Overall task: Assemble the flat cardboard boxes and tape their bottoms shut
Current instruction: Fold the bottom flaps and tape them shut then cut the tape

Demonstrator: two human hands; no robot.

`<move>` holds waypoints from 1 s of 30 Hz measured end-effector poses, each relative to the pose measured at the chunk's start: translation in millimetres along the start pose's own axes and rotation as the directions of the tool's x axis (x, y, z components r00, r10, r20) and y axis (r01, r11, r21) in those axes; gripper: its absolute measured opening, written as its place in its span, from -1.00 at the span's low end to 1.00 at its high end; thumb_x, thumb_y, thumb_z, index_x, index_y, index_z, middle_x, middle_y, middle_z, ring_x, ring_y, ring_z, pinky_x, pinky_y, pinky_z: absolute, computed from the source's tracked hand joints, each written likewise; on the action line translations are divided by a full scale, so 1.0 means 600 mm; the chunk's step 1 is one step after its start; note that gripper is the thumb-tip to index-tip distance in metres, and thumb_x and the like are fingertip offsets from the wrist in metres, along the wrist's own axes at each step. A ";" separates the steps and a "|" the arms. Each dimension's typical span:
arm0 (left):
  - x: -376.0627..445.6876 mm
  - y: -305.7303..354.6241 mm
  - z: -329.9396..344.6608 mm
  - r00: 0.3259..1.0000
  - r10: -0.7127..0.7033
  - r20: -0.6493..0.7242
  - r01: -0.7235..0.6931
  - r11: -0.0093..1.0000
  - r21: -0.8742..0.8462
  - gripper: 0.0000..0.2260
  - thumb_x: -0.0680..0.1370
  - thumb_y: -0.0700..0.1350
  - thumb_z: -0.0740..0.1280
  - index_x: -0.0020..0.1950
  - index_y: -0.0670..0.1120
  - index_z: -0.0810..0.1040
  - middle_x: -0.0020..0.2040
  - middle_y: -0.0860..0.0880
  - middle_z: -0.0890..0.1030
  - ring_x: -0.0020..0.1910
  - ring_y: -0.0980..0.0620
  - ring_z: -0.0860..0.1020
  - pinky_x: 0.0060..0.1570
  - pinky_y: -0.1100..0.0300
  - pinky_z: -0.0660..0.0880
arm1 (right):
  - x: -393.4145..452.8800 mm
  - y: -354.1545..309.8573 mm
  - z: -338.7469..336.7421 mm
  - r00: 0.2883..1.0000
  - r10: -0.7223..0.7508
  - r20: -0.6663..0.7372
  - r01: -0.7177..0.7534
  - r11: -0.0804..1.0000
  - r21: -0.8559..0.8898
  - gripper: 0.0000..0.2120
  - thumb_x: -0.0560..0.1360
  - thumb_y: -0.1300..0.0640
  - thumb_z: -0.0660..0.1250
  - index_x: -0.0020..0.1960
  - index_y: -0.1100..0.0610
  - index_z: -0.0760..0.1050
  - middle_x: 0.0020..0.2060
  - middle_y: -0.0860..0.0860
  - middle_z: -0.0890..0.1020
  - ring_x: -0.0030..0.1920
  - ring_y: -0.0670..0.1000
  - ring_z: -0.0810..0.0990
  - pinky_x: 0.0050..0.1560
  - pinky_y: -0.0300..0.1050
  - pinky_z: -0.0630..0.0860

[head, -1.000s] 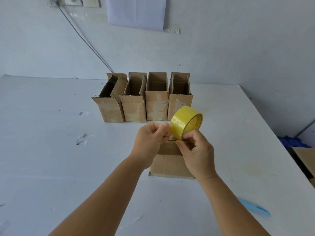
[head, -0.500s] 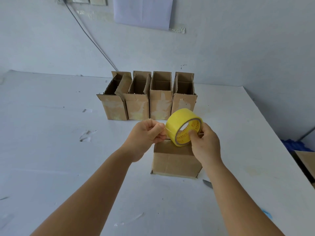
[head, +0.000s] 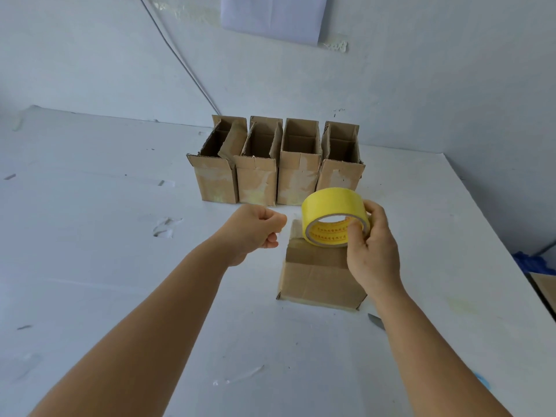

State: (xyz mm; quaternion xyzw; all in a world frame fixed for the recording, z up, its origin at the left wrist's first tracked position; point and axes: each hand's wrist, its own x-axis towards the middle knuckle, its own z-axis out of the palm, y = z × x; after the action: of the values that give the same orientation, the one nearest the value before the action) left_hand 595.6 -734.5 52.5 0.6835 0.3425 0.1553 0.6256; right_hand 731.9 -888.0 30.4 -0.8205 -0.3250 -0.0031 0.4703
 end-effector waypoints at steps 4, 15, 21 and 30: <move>0.016 -0.005 -0.015 0.999 -0.023 0.037 0.021 0.998 0.052 -0.82 0.55 -0.16 0.32 -0.16 -0.26 0.56 -0.30 -0.08 0.45 -0.31 0.07 0.46 -0.08 0.17 0.61 | -0.004 0.008 -0.006 0.995 0.003 -0.102 0.012 0.990 0.143 -0.64 0.51 -0.03 0.16 0.30 -0.03 0.35 0.08 -0.06 0.48 0.01 0.01 0.50 -0.19 -0.29 0.39; 0.034 -0.062 -0.013 0.987 -0.104 0.125 0.107 0.994 -0.013 -0.89 0.55 -0.16 0.32 -0.07 -0.19 0.56 -0.25 -0.06 0.46 -0.32 0.08 0.45 -0.02 0.11 0.60 | -0.008 0.006 -0.006 0.997 -0.063 -0.047 0.070 0.985 0.155 -0.43 0.39 -0.28 0.16 0.29 0.00 0.43 0.06 -0.11 0.53 -0.15 -0.29 0.49 -0.22 -0.56 0.36; 0.048 -0.097 0.006 0.973 -0.129 0.191 0.152 0.983 -0.107 -0.90 0.56 -0.15 0.31 -0.11 -0.16 0.53 -0.26 -0.05 0.45 -0.31 0.08 0.43 -0.10 0.18 0.54 | -0.008 0.009 0.002 0.996 -0.082 -0.038 0.087 0.988 0.127 -0.41 0.38 -0.30 0.14 0.30 -0.02 0.43 0.10 -0.09 0.55 -0.19 -0.17 0.47 -0.22 -0.53 0.36; 0.040 -0.116 0.037 0.995 -0.059 -0.083 0.067 0.993 0.100 -0.78 0.53 0.02 0.34 -0.11 -0.10 0.40 -0.20 -0.03 0.44 -0.25 0.06 0.45 -0.23 0.20 0.52 | -0.006 0.016 0.007 0.996 -0.076 -0.047 0.080 0.992 0.095 -0.45 0.41 -0.29 0.12 0.31 -0.06 0.41 0.10 -0.11 0.54 -0.12 -0.04 0.51 -0.22 -0.34 0.38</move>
State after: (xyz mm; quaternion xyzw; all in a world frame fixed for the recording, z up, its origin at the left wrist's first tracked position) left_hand 607.7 -736.5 -23.5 0.6968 0.3960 0.1449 0.5803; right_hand 733.1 -889.8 19.7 -0.7830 -0.3463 -0.0234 0.5162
